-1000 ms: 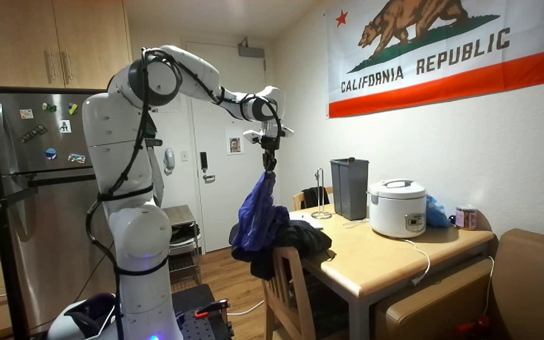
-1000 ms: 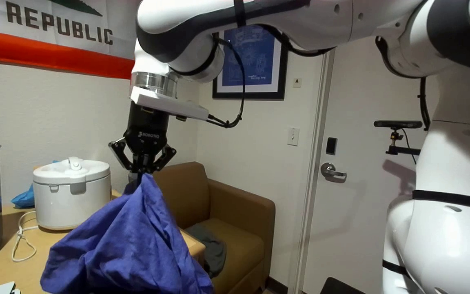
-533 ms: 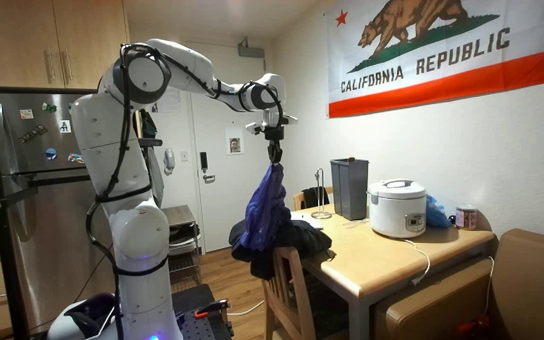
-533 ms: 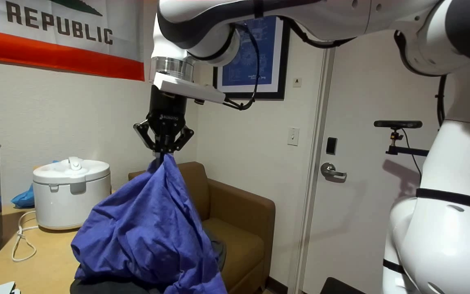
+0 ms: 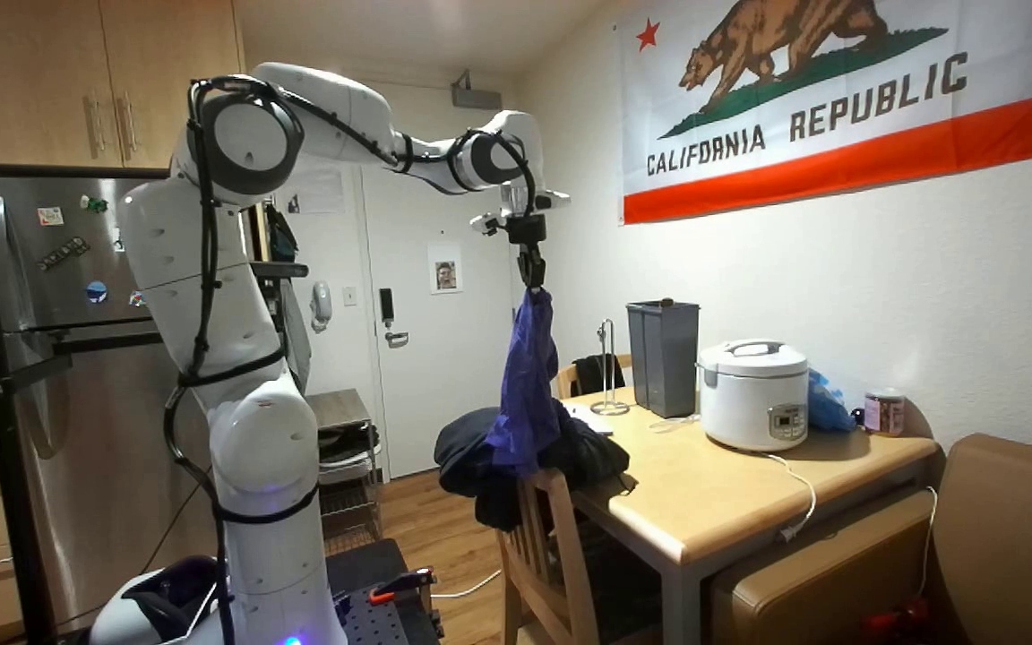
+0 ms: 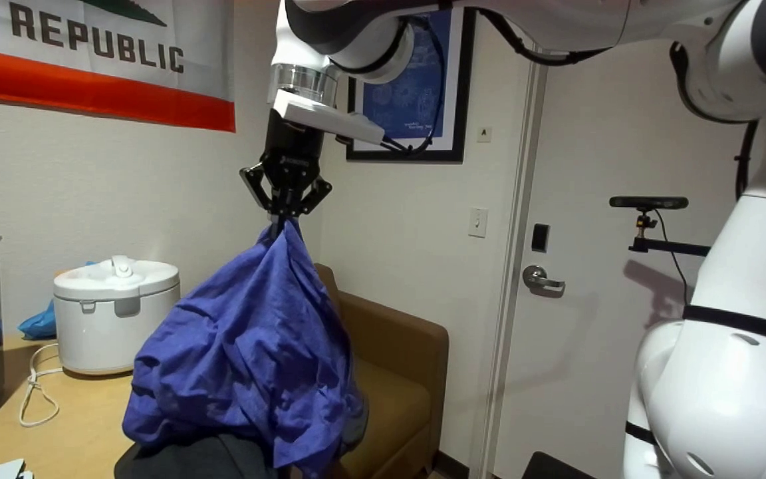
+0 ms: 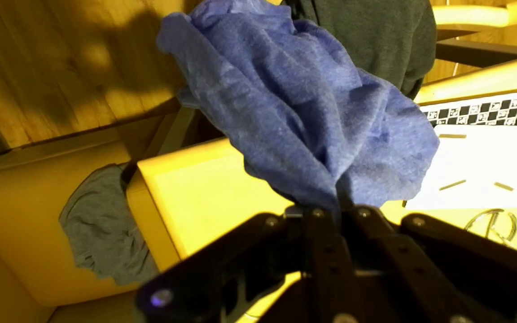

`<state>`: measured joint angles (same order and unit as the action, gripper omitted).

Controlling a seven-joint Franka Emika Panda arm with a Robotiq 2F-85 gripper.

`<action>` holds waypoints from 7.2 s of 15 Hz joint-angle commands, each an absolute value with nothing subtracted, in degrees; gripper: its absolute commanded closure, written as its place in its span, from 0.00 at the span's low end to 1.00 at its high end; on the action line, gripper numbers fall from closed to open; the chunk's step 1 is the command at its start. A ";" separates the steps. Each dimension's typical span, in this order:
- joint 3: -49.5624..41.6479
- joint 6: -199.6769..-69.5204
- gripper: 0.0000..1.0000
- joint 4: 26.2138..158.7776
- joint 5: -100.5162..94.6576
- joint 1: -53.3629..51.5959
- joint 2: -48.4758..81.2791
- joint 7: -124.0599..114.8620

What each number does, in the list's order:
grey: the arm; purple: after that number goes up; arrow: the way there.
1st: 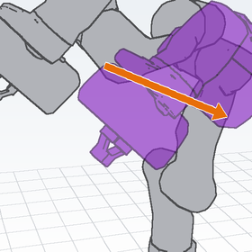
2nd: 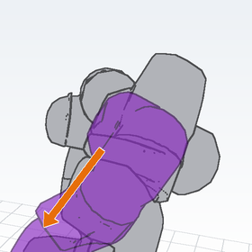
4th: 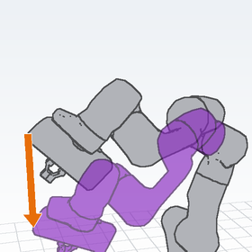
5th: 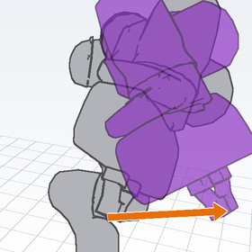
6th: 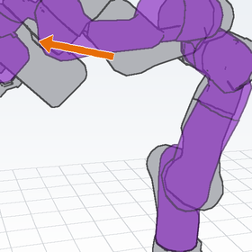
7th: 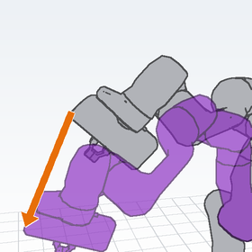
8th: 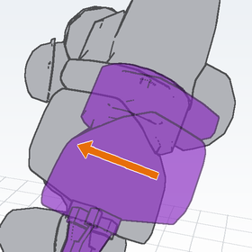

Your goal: Put the blue t-shirt on the table

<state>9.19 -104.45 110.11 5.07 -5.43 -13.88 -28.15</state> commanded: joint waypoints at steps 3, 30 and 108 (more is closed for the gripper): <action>9.00 -103.06 0.99 107.89 2.74 -3.67 -14.96 -28.61; 5.27 -111.26 0.99 102.87 1.09 0.71 -11.82 -29.05; 2.93 -104.65 0.99 58.22 1.76 -0.98 32.55 -25.85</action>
<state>2.93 -104.64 58.22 1.76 -0.98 32.55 -25.85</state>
